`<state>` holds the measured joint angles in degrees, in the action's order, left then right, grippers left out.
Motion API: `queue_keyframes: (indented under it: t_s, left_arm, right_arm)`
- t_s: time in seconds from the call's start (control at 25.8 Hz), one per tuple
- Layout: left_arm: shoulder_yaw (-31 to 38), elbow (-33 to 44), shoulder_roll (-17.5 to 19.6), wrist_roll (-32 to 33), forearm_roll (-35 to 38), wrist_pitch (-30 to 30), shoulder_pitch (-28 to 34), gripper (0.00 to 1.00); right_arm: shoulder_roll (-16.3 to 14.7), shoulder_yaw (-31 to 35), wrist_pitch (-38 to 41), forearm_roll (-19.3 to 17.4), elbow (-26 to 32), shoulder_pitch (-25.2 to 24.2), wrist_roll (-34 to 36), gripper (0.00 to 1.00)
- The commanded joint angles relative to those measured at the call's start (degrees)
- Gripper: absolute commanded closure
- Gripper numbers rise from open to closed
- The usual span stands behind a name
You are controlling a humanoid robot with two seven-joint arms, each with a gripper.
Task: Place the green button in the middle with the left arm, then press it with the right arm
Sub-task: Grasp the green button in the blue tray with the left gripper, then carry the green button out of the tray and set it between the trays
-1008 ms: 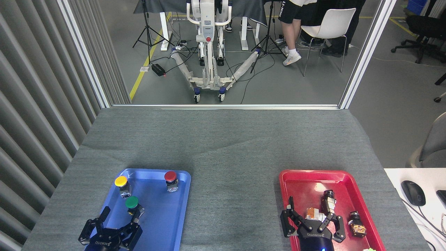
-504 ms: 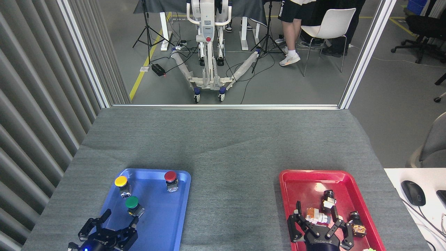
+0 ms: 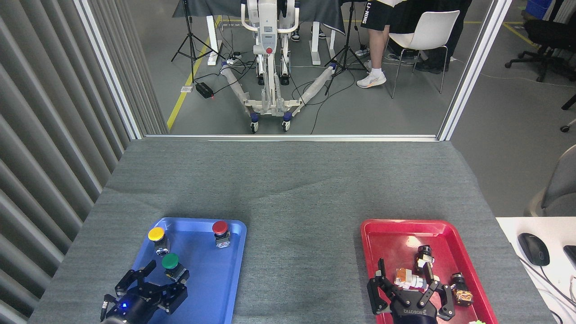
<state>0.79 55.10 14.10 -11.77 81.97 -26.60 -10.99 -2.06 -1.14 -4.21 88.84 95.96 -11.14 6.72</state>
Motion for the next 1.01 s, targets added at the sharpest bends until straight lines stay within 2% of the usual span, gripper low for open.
queue_keyframes:
  t_s: [0.0, 0.08, 0.16, 0.23, 0.27, 0.35, 0.43, 0.54, 0.7, 0.74, 0.81, 0.89, 0.97]
  left_arm:
    - [-0.09, -2.72, -0.04, -0.18, 0.03, 0.58, -1.40, 0.04]
    - [-0.18, -3.07, 0.05, -0.62, 0.03, 0.67, -1.40, 0.12]
    - [-0.18, -3.95, 0.05, -0.88, 0.03, 0.76, -1.40, 0.24]
    - [-0.18, -4.65, -0.13, -0.88, 0.03, 0.76, -1.40, 0.54]
    - [-0.09, -4.65, -0.13, -0.88, -0.06, 0.67, -1.40, 0.66]
    - [-0.18, -4.56, 0.05, -0.71, -0.06, 0.06, -1.14, 0.85]
    - [-0.18, -3.95, 0.22, -0.80, -0.06, -0.56, -0.79, 0.99]
    - [-0.09, -2.98, 0.31, -1.41, -0.24, -5.22, -0.88, 1.00]
    - [-0.44, 5.10, 0.13, -3.43, -0.06, -7.24, -0.61, 1.00]
    - [-1.49, 6.60, -0.30, -3.43, 0.03, -7.24, -0.44, 1.00]
    - [-7.82, 8.18, -1.18, -3.43, 0.20, -6.36, -1.14, 1.00]
    - [-12.22, 7.39, -3.55, -3.35, 1.34, -5.39, -3.51, 1.00]
    - [-14.06, 4.05, -7.68, -2.82, 4.24, -3.64, -5.18, 1.00]
  right_arm:
    - [0.74, -0.09, 0.34, 0.81, 0.19, -0.28, -0.66, 0.00]
    - [0.39, -0.09, 0.43, 0.81, 0.01, -0.37, -0.57, 0.00]
    - [0.22, -0.09, 0.43, 0.81, -0.07, -0.37, -0.48, 0.00]
    - [0.13, -0.09, 0.43, 0.81, 0.10, -0.37, -0.48, 0.00]
    - [0.13, -0.09, 0.43, 0.81, 0.10, -0.37, -0.48, 0.00]
    - [-0.49, -0.09, 0.43, 0.81, 0.10, -0.37, -0.48, 0.00]
    - [-0.66, -0.18, 0.43, 0.81, 0.19, -0.37, -0.48, 0.00]
    - [-0.75, -0.18, 0.52, 0.81, 0.37, -0.37, -0.48, 0.00]
    - [-0.75, -0.01, 0.78, 0.90, 0.37, -0.28, -0.48, 0.00]
    - [-0.75, -0.01, 0.78, 0.90, 0.37, -0.28, -0.48, 0.00]
    - [-0.93, 0.08, 0.69, 0.81, 0.37, -0.20, -0.48, 0.00]
    - [-0.93, 0.17, 0.69, 0.90, 0.37, -0.02, -0.48, 0.00]
    - [-0.84, 0.08, 0.78, 0.81, 0.37, -0.11, -0.48, 0.00]
